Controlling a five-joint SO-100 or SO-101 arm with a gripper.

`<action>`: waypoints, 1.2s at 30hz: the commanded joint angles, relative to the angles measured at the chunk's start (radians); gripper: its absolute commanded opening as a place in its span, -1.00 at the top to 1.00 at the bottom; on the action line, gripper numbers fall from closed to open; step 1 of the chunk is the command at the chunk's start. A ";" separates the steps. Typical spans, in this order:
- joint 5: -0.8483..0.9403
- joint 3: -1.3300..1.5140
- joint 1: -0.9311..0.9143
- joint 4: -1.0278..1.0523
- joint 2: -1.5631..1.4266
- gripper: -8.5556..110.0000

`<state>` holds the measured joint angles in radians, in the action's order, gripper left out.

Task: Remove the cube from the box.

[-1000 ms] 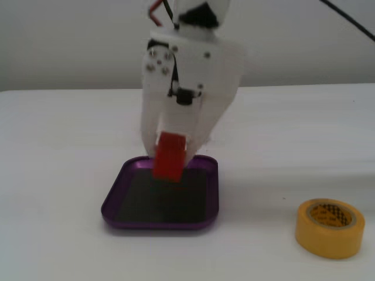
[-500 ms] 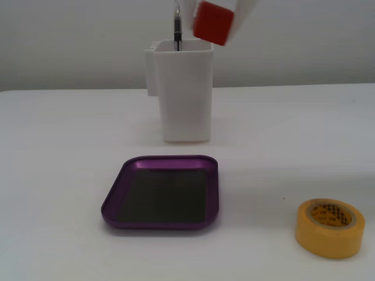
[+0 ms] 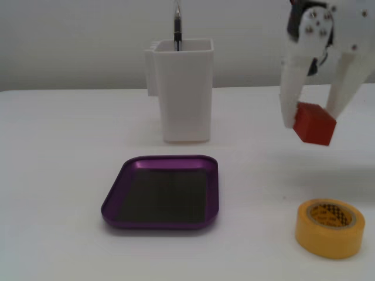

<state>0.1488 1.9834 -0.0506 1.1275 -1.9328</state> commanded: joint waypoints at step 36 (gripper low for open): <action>0.000 0.342 -0.067 -0.261 -0.120 0.71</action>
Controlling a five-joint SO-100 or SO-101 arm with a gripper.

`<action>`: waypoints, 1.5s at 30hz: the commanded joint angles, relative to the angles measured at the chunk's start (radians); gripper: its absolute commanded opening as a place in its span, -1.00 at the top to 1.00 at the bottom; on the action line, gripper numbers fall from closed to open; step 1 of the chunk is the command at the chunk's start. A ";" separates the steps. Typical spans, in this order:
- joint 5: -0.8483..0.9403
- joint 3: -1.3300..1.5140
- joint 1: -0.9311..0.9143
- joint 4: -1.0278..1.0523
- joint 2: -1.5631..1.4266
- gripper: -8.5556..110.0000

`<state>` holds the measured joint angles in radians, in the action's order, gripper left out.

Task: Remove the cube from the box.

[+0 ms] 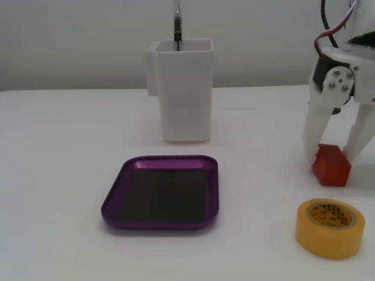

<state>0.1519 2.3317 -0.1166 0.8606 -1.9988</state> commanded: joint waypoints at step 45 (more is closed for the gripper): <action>-0.135 0.612 0.011 0.327 -1.405 0.71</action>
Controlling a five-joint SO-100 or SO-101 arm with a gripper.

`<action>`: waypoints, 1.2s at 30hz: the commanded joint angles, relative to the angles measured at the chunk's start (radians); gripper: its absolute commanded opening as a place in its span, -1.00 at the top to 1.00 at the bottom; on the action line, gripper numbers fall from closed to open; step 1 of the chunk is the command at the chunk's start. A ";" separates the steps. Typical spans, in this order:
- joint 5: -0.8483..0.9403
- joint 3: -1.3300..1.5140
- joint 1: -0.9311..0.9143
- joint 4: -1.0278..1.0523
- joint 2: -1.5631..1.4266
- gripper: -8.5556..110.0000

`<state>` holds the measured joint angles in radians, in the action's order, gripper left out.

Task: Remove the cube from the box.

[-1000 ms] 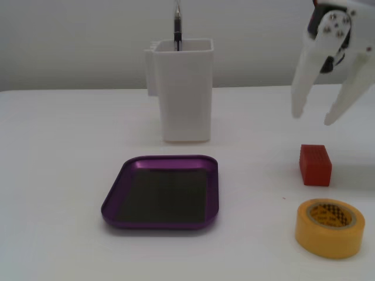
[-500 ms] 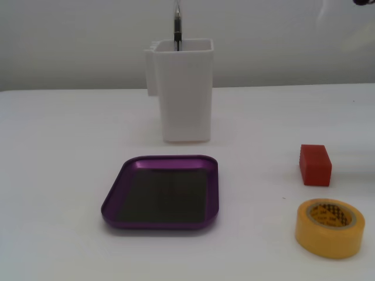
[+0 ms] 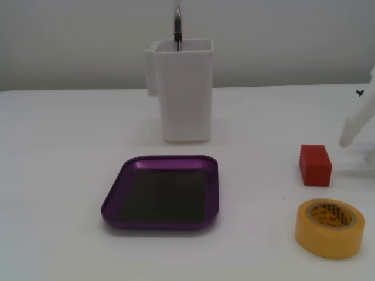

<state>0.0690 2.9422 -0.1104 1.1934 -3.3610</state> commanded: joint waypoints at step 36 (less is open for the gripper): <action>-0.066 0.104 0.003 -0.014 -0.048 0.86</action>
